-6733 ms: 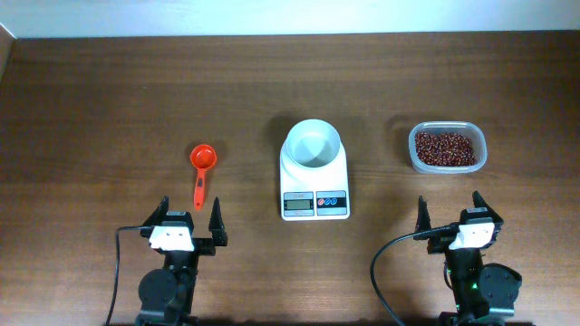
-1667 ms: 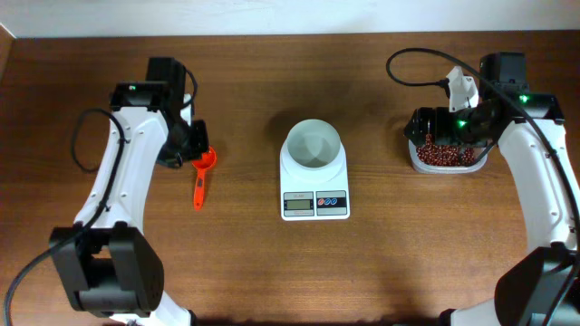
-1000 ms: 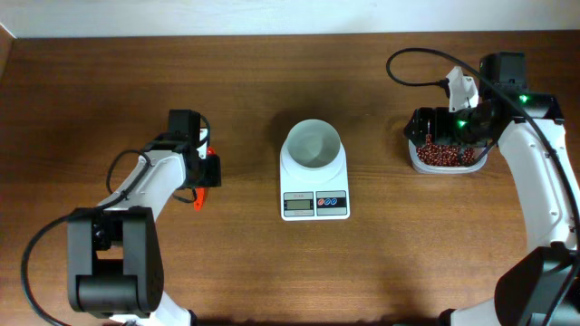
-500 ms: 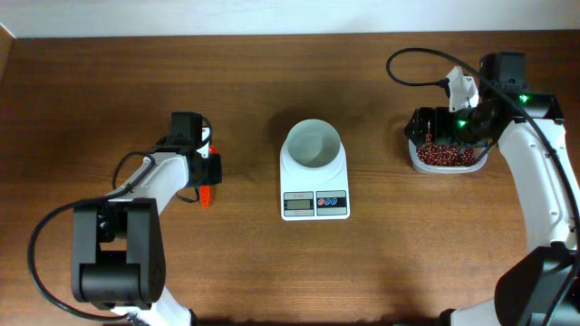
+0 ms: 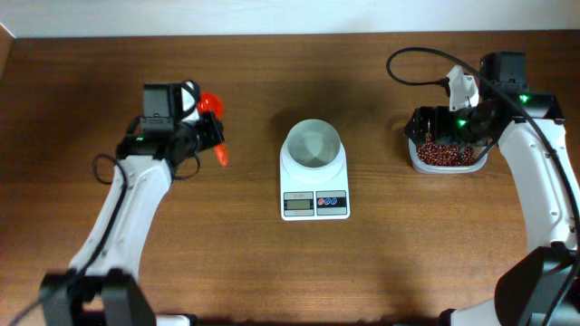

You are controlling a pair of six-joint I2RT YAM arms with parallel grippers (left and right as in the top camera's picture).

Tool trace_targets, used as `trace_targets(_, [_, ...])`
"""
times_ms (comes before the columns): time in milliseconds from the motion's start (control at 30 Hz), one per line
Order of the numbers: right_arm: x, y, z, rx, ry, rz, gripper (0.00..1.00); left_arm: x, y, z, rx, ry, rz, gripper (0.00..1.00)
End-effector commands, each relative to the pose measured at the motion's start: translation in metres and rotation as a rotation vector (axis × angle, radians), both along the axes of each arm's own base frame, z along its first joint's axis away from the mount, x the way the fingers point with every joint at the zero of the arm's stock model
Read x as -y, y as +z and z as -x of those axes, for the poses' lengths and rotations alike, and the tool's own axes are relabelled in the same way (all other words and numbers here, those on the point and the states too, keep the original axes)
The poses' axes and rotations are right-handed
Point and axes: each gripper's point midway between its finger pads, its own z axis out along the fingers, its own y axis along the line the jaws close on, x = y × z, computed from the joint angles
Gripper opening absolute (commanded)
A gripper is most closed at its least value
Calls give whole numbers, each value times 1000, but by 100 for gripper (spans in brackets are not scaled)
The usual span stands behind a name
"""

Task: Scoop item into bowl and weigh 50g on scale
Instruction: 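Lift the red scoop with the left gripper toward the right gripper, then grasp the scoop handle with the right gripper and release the left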

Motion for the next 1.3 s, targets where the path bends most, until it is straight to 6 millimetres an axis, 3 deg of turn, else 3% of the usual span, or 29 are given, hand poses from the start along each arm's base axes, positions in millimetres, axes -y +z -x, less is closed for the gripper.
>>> trace_targets(0, [-2, 3, -5, 11, 5, -3, 99, 22, 70, 8, 36, 178, 374, 0])
trace_targets(100, [-37, 20, -6, 51, 93, -210, 99, 45, 119, 20, 18, 210, 667, 0])
trace_targets(133, [-62, 41, -6, 86, 155, -377, 100, 55, 132, 25, -23, 210, 779, 0])
trace_targets(200, [-99, 81, 8, 97, 269, -674, 76, 67, 143, 33, -132, 234, 939, 0])
trace_targets(267, [-114, 103, 20, 72, 304, -815, 63, 75, 147, 39, -226, 252, 1035, 0])
trace_targets(367, [-130, 121, 35, 83, 341, -811, 52, 77, 153, 39, -228, 242, 1061, 0])
trace_targets(433, [-133, 120, 35, 91, 264, -682, 51, 77, 153, 38, -225, 241, 1062, 0])
trace_targets(500, [-144, 134, 38, 175, 210, -546, 52, 77, 152, 39, -227, 243, 1061, 0])
trace_targets(633, [-184, 181, 49, 355, 206, -505, 53, 77, 151, 39, -242, 254, 1067, 0])
trace_targets(667, [-208, 190, 59, 374, 244, -536, 54, 77, 150, 40, -258, 268, 1075, 0])
trace_targets(733, [-239, 190, 71, 369, 294, -546, 57, 78, 145, 41, -282, 302, 1077, 0])
trace_targets(833, [-267, 167, 72, 372, 256, -437, 57, 85, 143, 41, -281, 306, 1063, 0])
trace_targets(1000, [-295, 166, 70, 423, 269, -437, 57, 98, 142, 45, -292, 284, 1051, 0])
trace_targets(1267, [-291, 164, 62, 437, 208, -409, 43, 118, 142, 53, -362, 282, 1082, 0])
